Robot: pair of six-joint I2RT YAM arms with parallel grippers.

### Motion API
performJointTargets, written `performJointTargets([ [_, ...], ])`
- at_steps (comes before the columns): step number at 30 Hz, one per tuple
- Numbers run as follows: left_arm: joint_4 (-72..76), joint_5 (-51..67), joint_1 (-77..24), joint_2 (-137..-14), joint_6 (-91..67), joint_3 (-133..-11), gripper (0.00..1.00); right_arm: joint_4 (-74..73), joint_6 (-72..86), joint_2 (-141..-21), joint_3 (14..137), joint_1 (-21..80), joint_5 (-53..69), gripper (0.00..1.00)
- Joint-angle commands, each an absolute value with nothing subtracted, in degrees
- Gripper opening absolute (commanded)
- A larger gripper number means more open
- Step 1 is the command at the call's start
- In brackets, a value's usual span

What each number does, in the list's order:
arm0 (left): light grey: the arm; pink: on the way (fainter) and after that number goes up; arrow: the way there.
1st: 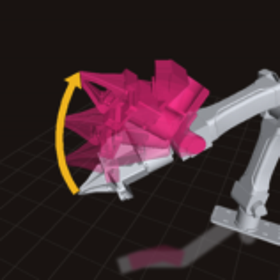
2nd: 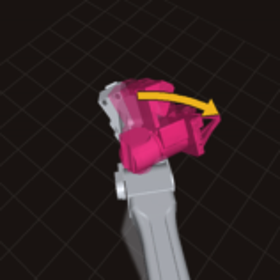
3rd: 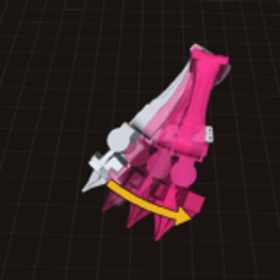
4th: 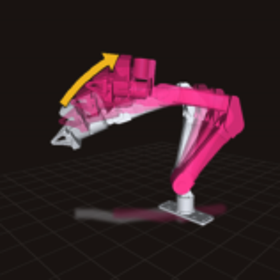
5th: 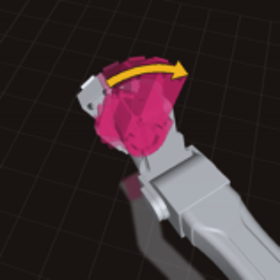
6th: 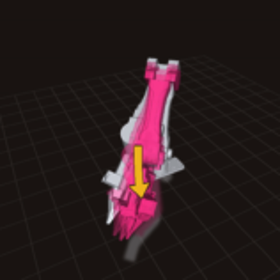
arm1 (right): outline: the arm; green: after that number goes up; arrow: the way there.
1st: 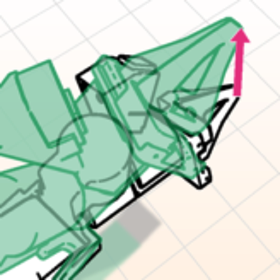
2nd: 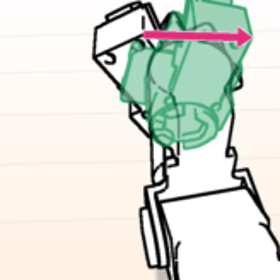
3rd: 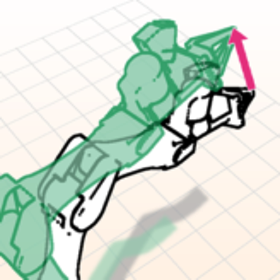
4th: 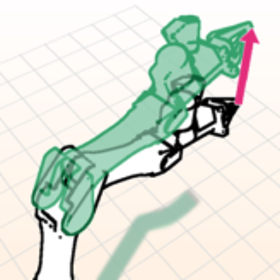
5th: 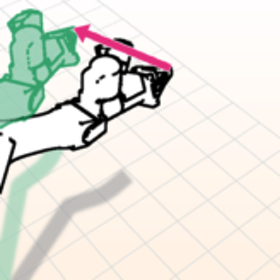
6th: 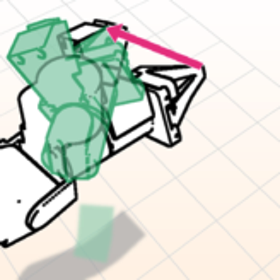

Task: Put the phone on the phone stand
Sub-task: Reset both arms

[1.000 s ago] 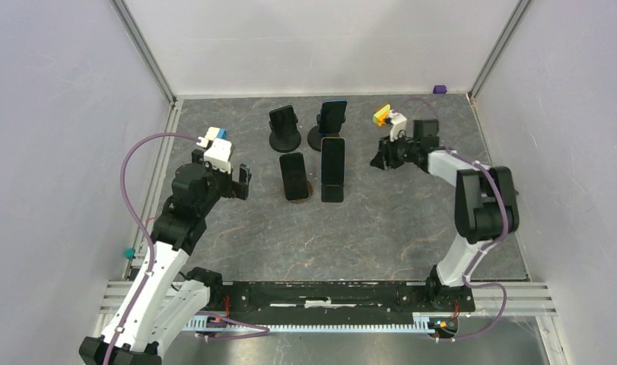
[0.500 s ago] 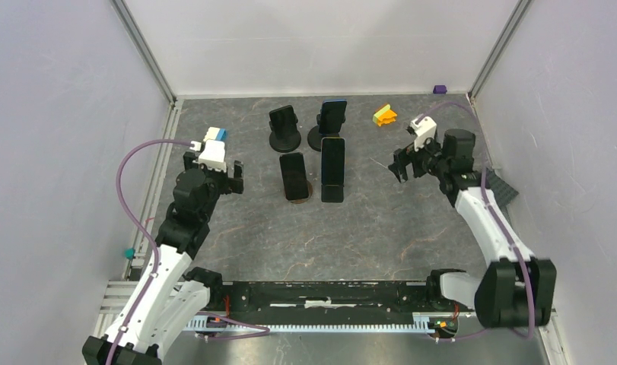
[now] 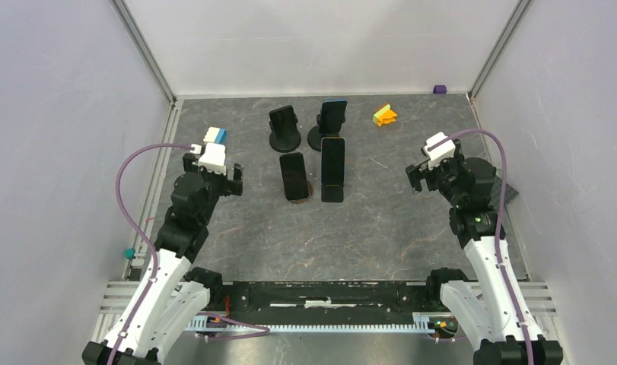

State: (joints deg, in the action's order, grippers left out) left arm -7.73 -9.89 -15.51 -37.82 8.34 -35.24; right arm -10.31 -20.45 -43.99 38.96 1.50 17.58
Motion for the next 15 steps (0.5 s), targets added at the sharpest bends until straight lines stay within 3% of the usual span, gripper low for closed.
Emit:
performJointTargets([
  [1, -6.5, -7.8, -15.5, -36.5, 10.1, -35.1, 1.0, -8.6, -22.3, -44.2, 37.7, 1.5, 16.1, 0.99],
  [15, -7.5, -5.5, -15.4, -36.5, 10.1, -34.6, 1.0, -8.4, -22.4, -44.5, 37.3, 1.5, 17.0, 0.98],
])
